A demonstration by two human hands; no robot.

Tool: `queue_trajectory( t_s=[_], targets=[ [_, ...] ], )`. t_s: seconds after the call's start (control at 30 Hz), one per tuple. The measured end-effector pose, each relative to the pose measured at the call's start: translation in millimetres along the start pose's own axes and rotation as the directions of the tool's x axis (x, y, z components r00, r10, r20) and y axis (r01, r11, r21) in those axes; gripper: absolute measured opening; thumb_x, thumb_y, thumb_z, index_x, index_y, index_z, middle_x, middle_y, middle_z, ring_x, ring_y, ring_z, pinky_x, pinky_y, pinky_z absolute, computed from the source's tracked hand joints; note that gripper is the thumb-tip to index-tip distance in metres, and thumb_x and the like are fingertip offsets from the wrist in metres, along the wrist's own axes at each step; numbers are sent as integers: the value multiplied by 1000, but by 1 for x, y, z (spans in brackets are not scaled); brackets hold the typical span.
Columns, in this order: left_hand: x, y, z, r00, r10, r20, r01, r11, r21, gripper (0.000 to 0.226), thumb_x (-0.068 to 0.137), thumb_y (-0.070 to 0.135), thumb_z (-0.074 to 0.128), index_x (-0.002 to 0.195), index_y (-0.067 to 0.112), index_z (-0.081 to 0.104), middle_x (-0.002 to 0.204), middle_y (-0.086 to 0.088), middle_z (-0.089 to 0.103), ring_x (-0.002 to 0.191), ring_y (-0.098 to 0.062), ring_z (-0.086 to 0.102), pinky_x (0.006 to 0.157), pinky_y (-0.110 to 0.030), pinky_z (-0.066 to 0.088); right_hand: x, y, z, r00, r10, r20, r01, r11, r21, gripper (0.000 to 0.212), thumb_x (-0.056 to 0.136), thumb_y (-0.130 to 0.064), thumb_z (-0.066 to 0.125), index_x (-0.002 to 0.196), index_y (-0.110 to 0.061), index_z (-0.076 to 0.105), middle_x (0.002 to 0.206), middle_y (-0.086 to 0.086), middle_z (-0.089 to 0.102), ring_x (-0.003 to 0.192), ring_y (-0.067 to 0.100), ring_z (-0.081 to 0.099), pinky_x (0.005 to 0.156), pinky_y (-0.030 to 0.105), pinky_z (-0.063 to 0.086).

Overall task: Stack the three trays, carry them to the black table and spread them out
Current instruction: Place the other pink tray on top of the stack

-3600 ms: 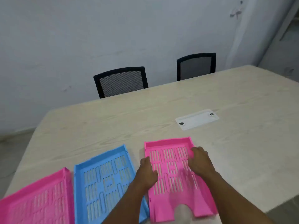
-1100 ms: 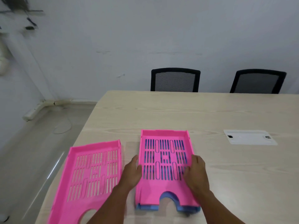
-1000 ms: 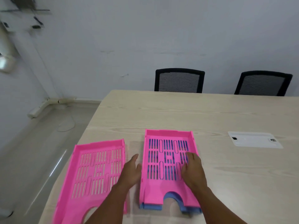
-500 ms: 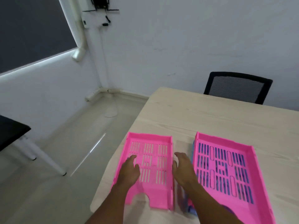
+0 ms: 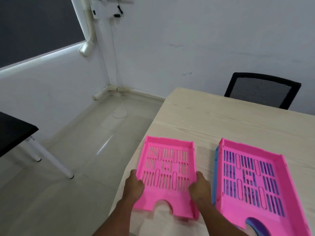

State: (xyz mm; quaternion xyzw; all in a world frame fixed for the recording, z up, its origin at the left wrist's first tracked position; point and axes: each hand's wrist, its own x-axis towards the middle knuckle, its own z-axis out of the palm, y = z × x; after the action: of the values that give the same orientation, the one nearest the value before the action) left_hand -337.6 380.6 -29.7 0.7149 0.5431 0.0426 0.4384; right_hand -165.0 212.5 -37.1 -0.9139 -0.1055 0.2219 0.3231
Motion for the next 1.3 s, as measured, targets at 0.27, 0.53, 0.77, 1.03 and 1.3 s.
queue_trajectory(
  t_s=[0.27, 0.53, 0.77, 1.03, 1.3],
  targets=[
    [3, 58, -25, 976, 200, -82, -212, 962, -170, 38, 92, 4, 49, 129, 12, 54, 109, -12, 68, 89, -26, 62, 77, -33, 49, 15, -45, -57, 960, -227, -166, 251, 957, 146, 37, 90, 7, 48, 119, -5, 66, 100, 11, 75, 77, 25, 67, 77, 33, 62],
    [-26, 135, 36, 929, 370, -23, -368, 913, -177, 32, 95, 6, 47, 126, 12, 53, 100, -7, 65, 81, -23, 63, 59, -28, 48, 21, -3, -157, 927, -180, -330, 231, 965, 121, 39, 91, 5, 51, 122, -9, 68, 94, 7, 73, 68, 19, 63, 76, 31, 59],
    [-77, 189, 124, 855, 494, 155, -467, 865, -183, 31, 96, 5, 47, 125, 15, 54, 98, 0, 65, 73, -5, 62, 53, -15, 45, 2, 92, -248, 897, -17, -442, 86, 987, 136, 42, 84, 3, 57, 120, -13, 72, 104, 14, 78, 84, 32, 71, 79, 36, 57],
    [-126, 193, 182, 859, 480, 179, -451, 874, -183, 37, 88, -5, 49, 117, 15, 58, 91, 1, 67, 68, 3, 60, 47, -5, 45, -16, 154, -292, 917, 55, -395, 53, 965, 257, 45, 88, -1, 53, 115, -28, 75, 86, -9, 76, 77, 12, 71, 67, 28, 56],
    [-125, 190, 183, 877, 463, 128, -439, 881, -176, 31, 90, 0, 55, 113, 20, 54, 99, -1, 67, 78, -8, 67, 60, -25, 57, -4, 158, -281, 940, 29, -340, 83, 947, 310, 42, 92, -4, 51, 115, -31, 73, 87, -9, 77, 78, 11, 72, 72, 32, 61]
  ],
)
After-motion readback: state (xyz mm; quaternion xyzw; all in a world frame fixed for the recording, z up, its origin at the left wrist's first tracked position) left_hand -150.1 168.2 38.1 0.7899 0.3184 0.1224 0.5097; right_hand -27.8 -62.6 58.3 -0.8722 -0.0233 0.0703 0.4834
